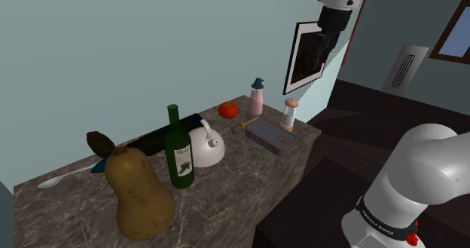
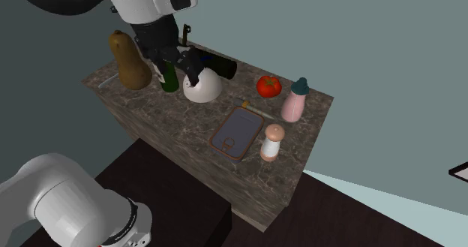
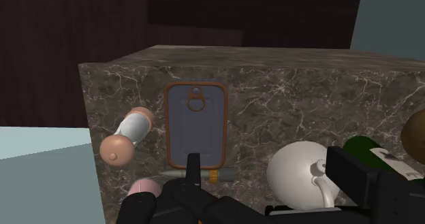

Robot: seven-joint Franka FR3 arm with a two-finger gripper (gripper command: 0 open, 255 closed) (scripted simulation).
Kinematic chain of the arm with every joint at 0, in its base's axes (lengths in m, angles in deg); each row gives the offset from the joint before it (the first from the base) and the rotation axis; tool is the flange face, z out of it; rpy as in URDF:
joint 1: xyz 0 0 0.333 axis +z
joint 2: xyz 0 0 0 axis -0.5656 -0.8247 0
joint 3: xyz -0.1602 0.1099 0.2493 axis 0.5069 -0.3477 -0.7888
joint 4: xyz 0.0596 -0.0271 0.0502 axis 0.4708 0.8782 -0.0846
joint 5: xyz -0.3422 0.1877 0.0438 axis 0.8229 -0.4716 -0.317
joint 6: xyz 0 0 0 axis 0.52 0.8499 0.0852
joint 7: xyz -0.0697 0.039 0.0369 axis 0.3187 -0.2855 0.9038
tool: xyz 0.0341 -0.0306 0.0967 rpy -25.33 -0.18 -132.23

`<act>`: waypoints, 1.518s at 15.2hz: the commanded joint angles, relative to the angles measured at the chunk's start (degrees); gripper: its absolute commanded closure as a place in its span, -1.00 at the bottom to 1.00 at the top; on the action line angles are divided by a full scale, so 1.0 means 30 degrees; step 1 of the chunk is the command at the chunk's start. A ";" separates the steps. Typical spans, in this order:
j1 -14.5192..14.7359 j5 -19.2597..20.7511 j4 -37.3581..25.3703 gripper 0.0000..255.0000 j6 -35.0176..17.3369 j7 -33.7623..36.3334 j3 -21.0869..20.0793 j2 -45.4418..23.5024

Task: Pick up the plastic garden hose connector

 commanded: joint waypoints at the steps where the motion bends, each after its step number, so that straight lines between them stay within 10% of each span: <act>1: 0.0000 0.0000 0.0000 -1.00 0.0000 0.0000 0.0000 0.0000; 23: 0.2594 -0.1581 -0.3117 -1.00 -0.9428 -1.0281 0.3301 -1.4752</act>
